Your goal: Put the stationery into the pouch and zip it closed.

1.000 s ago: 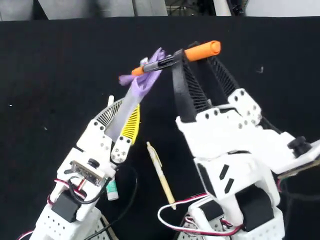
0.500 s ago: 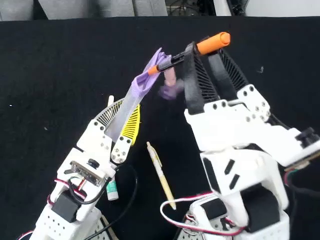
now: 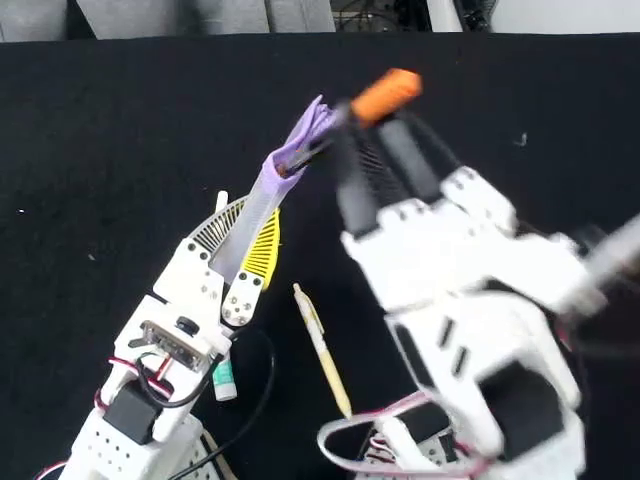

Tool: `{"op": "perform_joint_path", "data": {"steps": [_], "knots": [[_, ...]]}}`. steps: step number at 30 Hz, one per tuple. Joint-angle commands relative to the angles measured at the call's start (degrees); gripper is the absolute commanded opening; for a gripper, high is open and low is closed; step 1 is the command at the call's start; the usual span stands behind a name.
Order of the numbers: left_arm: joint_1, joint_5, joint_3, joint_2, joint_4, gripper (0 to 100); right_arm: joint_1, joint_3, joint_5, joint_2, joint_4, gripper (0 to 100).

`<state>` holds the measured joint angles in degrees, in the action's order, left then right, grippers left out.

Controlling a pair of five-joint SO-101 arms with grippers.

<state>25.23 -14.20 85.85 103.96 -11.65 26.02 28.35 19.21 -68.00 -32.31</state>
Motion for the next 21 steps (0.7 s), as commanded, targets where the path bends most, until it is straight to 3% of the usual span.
{"op": "perform_joint_path", "data": {"steps": [1,15,21], "knots": [[-0.22,-0.26,-1.54,0.70,3.52,3,2.37,-3.03,-0.79,9.54,-0.35,1.1],[-0.22,-0.26,-6.99,0.70,5.89,3,0.70,-7.43,-1.76,19.56,-10.64,1.5],[-0.40,-0.26,-7.34,0.70,5.80,3,4.13,-14.02,-4.75,22.73,-18.73,15.4]]}}
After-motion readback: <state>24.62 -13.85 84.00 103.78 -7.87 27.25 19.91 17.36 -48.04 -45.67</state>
